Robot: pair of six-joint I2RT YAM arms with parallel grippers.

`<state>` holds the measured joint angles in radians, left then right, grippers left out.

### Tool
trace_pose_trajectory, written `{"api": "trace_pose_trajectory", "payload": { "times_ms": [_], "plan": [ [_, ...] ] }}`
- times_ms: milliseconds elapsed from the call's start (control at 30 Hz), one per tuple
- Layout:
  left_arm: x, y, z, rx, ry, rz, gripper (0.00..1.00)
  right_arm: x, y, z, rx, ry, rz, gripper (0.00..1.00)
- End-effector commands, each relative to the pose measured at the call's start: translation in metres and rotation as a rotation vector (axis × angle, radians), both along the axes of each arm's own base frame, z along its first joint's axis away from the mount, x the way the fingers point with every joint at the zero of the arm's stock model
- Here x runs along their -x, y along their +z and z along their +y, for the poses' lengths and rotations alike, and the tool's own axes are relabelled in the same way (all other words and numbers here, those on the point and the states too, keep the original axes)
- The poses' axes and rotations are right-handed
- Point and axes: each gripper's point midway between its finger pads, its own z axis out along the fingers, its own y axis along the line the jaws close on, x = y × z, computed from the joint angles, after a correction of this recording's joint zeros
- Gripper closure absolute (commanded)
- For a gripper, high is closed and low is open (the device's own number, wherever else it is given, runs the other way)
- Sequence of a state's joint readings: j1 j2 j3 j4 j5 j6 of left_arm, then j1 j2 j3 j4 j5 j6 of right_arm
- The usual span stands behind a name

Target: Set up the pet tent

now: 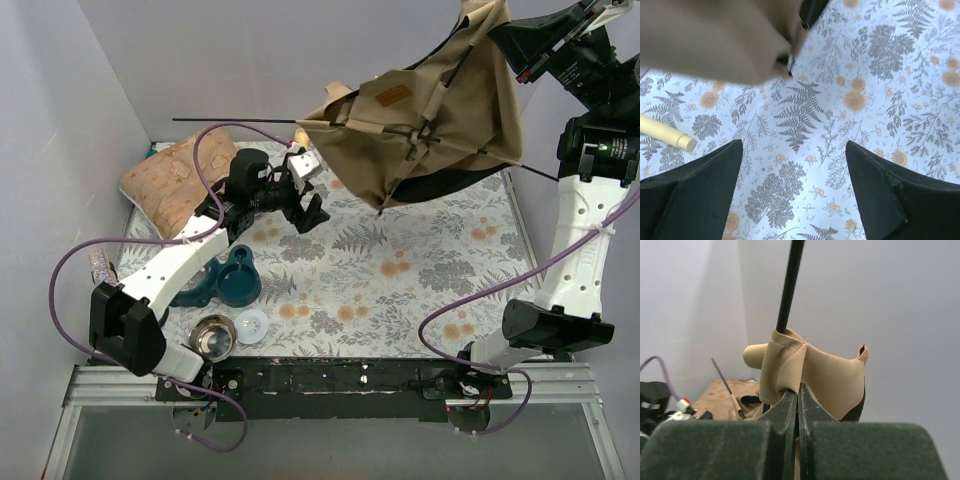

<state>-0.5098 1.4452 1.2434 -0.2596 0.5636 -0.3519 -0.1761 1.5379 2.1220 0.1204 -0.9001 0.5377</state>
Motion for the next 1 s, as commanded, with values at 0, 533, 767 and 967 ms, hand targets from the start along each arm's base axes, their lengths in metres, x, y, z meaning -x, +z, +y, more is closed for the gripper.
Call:
{"api": "trace_pose_trajectory", "payload": {
  "times_ms": [0, 533, 767, 967],
  "plan": [
    [0.023, 0.064, 0.002, 0.110, -0.043, -0.105, 0.06, 0.003, 0.032, -0.027, 0.038, -0.246, -0.213, 0.99],
    [0.078, 0.224, 0.008, 0.300, -0.116, -0.093, 0.02, 0.044, -0.086, 0.052, 0.354, -0.119, -0.198, 0.99],
    [0.112, 0.346, -0.005, 0.523, -0.319, -0.144, 0.02, 0.065, -0.091, 0.078, 0.346, -0.042, -0.169, 0.99],
    [0.143, 0.409, -0.003, 0.714, -0.450, -0.165, 0.02, 0.072, -0.103, 0.093, 0.353, -0.009, -0.125, 0.99]
  ]
}}
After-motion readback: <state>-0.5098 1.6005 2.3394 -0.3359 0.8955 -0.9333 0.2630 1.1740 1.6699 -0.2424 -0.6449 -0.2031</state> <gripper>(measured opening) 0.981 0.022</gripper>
